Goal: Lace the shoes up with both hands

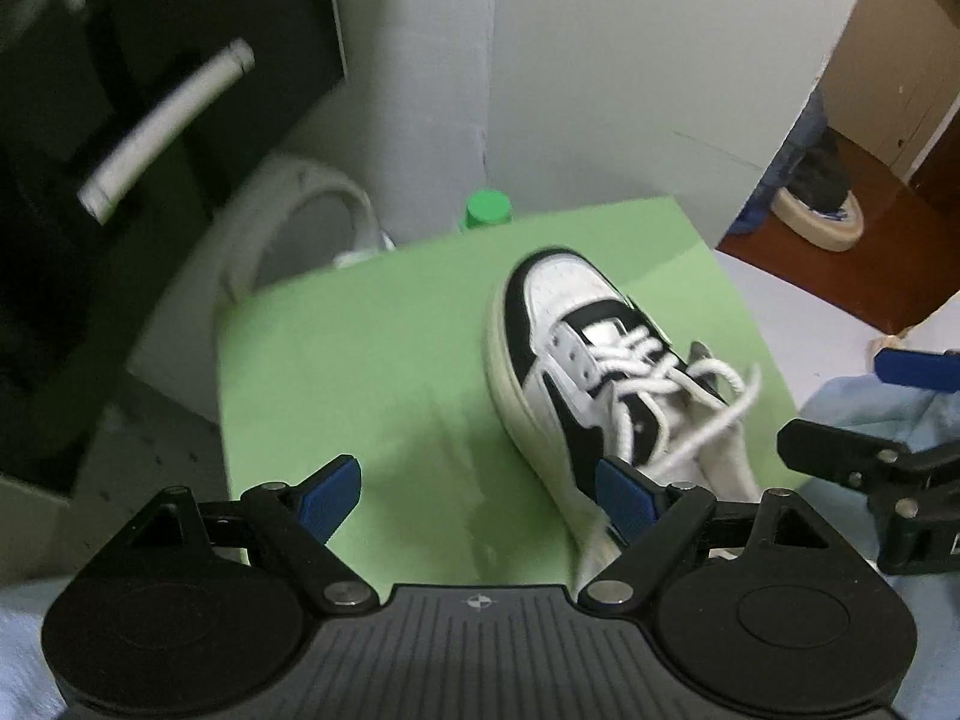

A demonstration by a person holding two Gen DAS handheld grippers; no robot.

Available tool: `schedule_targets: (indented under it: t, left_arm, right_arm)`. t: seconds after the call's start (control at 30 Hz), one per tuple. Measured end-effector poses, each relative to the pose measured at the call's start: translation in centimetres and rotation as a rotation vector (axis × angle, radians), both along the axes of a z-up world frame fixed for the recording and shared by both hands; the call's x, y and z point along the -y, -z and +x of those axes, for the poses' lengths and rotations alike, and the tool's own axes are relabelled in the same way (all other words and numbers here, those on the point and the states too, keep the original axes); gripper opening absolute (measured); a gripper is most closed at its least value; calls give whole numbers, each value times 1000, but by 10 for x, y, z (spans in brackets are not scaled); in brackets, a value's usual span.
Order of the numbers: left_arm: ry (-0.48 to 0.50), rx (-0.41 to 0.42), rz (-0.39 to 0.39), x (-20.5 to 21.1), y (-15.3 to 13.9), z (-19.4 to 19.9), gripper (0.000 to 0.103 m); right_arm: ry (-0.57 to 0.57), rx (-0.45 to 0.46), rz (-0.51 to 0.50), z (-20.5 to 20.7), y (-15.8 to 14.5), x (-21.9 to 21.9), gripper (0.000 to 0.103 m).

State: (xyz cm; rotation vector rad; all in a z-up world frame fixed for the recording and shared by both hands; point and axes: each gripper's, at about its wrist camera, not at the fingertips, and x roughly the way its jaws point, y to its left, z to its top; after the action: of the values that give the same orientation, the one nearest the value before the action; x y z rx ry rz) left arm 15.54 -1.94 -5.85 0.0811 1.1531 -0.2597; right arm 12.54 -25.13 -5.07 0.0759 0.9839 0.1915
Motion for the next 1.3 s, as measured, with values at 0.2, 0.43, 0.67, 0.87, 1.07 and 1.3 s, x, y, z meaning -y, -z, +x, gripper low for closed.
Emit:
schedule_targets:
  t: [0.2,0.43,0.67,0.87,1.07,1.3]
  left_arm:
    - [-105,-205,-253,-19,17,17,63]
    - [-198,-309,-434,-27,29,25,10]
    - [-285,-400,-605,-34,40,33,10]
    - [-318,-441,-650,-35,47,34,5]
    - [-298,-414,-636,-36,43,35,3]
    - [-317,-424,-713,-51,47,38,3]
  right_arm:
    - [-9,-19,17,2,2,0,103]
    - [-14,-43,22,4,6,-2,103]
    - [-22,-53,14,5,9,-4,103]
    - [-32,-57,16,5,10,-6,103]
    - [-46,-37,23,3,6,-7,103]
    - [-73,26,-34,-6,-9,-16,103]
